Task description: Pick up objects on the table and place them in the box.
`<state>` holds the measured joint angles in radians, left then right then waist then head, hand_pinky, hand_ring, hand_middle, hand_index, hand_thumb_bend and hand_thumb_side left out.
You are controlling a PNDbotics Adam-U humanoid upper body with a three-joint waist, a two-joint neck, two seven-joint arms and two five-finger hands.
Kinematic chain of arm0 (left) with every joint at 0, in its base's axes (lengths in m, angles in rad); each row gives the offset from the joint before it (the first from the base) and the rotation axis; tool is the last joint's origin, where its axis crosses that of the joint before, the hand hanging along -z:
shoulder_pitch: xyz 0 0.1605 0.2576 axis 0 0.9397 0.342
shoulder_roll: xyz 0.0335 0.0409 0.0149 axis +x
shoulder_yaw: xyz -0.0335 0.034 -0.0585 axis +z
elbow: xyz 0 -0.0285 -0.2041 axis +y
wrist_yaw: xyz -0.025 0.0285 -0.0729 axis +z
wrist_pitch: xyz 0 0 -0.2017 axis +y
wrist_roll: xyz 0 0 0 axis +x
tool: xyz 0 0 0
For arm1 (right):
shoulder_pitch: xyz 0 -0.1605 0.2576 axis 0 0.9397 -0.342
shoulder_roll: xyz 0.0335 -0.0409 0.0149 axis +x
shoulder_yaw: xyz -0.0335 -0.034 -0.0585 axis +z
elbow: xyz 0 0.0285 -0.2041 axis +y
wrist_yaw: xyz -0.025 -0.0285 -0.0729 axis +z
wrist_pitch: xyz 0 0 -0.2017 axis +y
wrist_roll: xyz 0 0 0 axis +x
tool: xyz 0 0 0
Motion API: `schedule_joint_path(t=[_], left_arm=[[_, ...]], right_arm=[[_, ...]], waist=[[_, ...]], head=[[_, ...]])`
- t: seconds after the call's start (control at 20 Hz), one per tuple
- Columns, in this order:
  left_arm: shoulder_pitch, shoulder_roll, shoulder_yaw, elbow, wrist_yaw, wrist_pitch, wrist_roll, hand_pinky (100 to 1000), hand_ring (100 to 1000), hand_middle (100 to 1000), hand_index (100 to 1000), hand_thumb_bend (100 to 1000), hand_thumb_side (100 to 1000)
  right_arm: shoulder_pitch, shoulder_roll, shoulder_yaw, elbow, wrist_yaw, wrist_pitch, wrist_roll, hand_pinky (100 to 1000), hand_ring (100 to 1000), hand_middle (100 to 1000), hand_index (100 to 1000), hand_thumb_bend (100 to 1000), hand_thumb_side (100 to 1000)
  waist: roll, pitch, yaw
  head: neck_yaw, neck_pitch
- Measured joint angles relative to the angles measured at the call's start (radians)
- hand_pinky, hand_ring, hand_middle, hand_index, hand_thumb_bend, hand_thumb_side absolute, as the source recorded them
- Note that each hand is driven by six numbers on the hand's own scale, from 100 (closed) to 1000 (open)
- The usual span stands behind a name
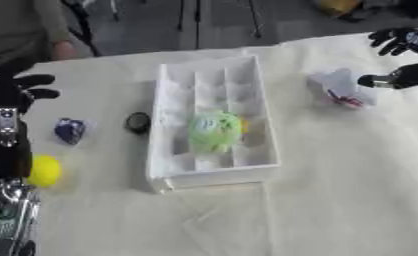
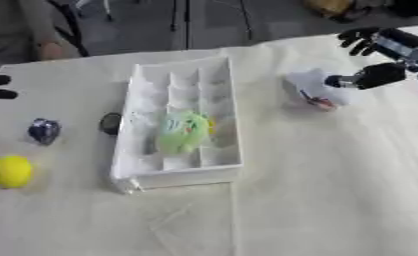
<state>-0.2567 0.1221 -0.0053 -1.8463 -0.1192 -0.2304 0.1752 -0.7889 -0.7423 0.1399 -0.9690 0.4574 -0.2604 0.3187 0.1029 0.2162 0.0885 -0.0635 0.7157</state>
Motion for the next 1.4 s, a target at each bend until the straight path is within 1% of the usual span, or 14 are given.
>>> schedule_joint_path(t=[0.15,0.35,0.65,0.8,1.25,1.4], left_arm=[[0.0,0.0,-0.004,0.0,0.001,0.0,-0.001,592,660,748,764,609,855],[0.0,0.0,-0.004,0.001,0.003,0.0,-0.004,593,660,749,764,609,854],[0.0,0.0,-0.004,0.002,0.005,0.002,-0.007,593,660,749,764,609,855],[0.0,0.0,-0.005,0.003,0.008,0.002,-0.008,593,660,749,764,608,856],[0.0,0.0,-0.01,0.003,0.014,0.003,-0.012,593,660,749,765,607,857],[0.0,0.0,-0.01,0.003,0.015,0.004,-0.013,593,660,750,765,607,857]], right_arm=[[-0.013,0.017,0.007,0.021,0.032,0.009,-0.003,836,817,837,944,673,430],[-0.028,0.037,0.016,0.036,0.105,0.033,-0.022,862,835,844,945,673,431],[-0.041,0.059,0.022,0.052,0.203,0.059,-0.046,872,846,848,947,674,432],[-0.049,0.067,0.025,0.068,0.227,0.066,-0.047,881,848,849,947,671,432],[-0.055,0.086,0.027,0.123,0.262,0.067,-0.047,884,848,850,947,664,427],[-0.055,0.087,0.027,0.137,0.268,0.067,-0.047,883,846,846,947,663,426]], waist=[[0.0,0.0,0.003],[0.0,0.0,0.009],[0.001,0.0,0.019],[0.007,0.0,0.023],[0.013,0.004,0.03],[0.021,0.006,0.032]], head=[[-0.003,0.0],[-0.006,0.0],[-0.015,-0.005],[-0.02,-0.009],[-0.026,-0.013],[-0.03,-0.013]])
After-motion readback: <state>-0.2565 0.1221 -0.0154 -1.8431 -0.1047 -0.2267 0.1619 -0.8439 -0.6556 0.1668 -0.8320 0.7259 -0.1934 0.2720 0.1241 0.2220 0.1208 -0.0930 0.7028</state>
